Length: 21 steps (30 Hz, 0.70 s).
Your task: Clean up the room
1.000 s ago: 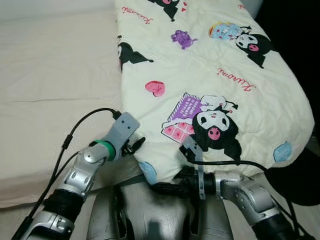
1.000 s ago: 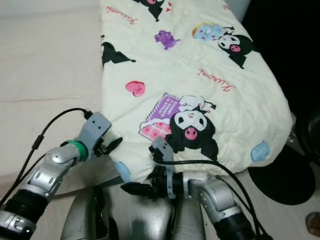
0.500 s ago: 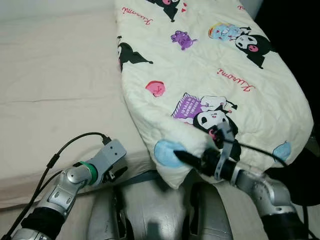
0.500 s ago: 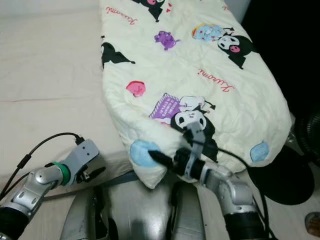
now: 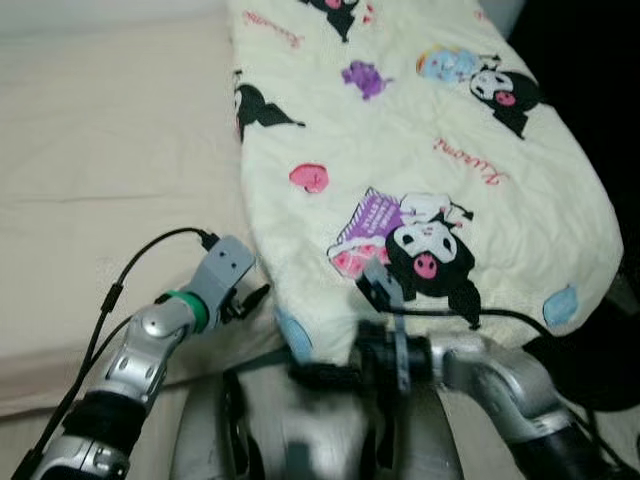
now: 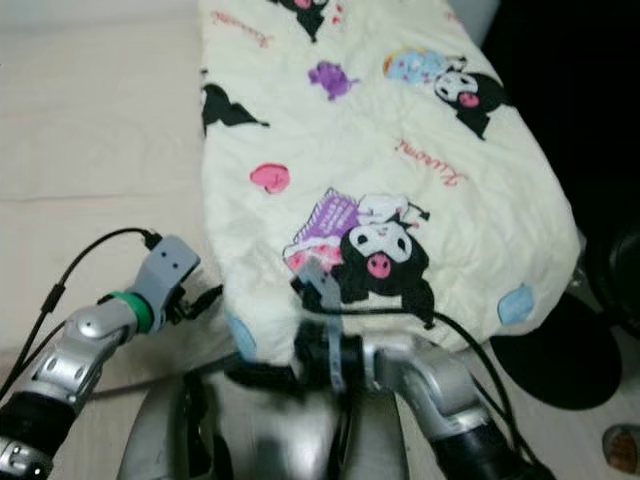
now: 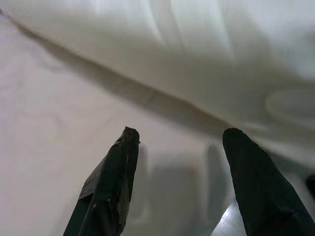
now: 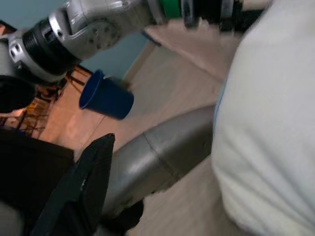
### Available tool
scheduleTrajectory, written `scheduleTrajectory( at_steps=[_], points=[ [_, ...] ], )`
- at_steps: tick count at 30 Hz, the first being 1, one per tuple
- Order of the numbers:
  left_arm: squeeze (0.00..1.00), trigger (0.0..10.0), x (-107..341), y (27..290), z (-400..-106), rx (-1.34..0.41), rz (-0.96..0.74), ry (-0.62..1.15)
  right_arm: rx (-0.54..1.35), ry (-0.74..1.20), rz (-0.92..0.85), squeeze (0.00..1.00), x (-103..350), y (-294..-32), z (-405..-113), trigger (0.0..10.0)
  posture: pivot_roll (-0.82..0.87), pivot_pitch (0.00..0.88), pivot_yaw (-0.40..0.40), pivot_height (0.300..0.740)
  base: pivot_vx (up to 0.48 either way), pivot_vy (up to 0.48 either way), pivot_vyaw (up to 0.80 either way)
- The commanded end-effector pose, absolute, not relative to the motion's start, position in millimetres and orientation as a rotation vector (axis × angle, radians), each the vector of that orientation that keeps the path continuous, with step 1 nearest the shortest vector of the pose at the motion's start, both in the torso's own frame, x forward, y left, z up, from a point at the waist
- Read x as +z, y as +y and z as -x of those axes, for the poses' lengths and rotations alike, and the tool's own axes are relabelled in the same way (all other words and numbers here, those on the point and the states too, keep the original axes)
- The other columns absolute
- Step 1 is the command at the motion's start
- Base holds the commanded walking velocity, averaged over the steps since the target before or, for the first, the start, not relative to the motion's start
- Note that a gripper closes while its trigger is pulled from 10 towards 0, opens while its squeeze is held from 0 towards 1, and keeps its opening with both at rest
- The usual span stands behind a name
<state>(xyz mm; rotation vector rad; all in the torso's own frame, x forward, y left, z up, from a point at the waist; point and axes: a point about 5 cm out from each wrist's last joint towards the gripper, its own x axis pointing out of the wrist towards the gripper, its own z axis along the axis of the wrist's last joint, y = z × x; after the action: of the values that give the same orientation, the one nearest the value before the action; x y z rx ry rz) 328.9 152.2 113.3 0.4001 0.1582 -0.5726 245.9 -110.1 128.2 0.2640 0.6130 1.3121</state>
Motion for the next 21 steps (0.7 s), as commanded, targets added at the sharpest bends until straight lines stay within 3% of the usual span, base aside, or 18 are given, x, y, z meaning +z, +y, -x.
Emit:
scheduleTrajectory(
  at_steps=[1, 6, 7, 11, 16, 19, 20, 21],
  points=[
    [0.0, 10.0, 109, 148, -324, -0.592, -0.37, 0.165, 1.257, 0.7, -0.326, 0.0, 124, -122, -236, 10.0, -0.03, 0.184, 0.03, 0.565, 0.0, 0.0, 0.0],
    [0.0, 10.0, 116, 139, -323, -0.613, -0.348, 0.135, 1.062, 0.76, -0.398, 0.0, 119, -143, -243, 10.0, -0.04, 0.186, 0.026, 0.565, 0.0, 0.0, 0.0],
    [0.0, 10.0, 120, 133, -322, -0.638, -0.342, 0.116, 0.814, 0.829, -0.443, 0.0, 110, -163, -261, 10.0, -0.04, 0.186, 0.027, 0.565, 0.0, 0.0, 0.0],
    [0.0, 10.0, 124, 126, -323, -0.658, -0.328, 0.097, 0.634, 0.894, -0.464, 0.0, 97, -174, -272, 10.0, -0.05, 0.184, 0.025, 0.565, 0.0, 0.0, 0.0],
    [0.0, 10.0, 127, 121, -325, -0.659, -0.325, 0.086, 0.629, 0.89, -0.503, 0.0, 81, -151, -283, 10.0, -0.05, 0.179, 0.031, 0.565, 0.0, 0.0, 0.0],
    [0.0, 10.0, 130, 117, -325, -0.666, -0.323, 0.076, 0.759, 0.84, -0.587, 0.0, 78, -112, -289, 10.0, -0.04, 0.178, 0.036, 0.565, 0.0, 0.0, 0.0],
    [0.0, 10.0, 130, 117, -325, -0.666, -0.323, 0.076, 0.759, 0.84, -0.587, 0.0, 78, -112, -289, 10.0, -0.04, 0.178, 0.036, 0.565, 0.0, 0.0, 0.0],
    [0.0, 10.0, 134, 116, -325, -0.669, -0.311, 0.065, 0.863, 0.81, -0.655, 0.0, 85, -89, -288, 10.0, -0.02, 0.171, 0.048, 0.565, 0.0, 0.0, 0.0]
  ],
)
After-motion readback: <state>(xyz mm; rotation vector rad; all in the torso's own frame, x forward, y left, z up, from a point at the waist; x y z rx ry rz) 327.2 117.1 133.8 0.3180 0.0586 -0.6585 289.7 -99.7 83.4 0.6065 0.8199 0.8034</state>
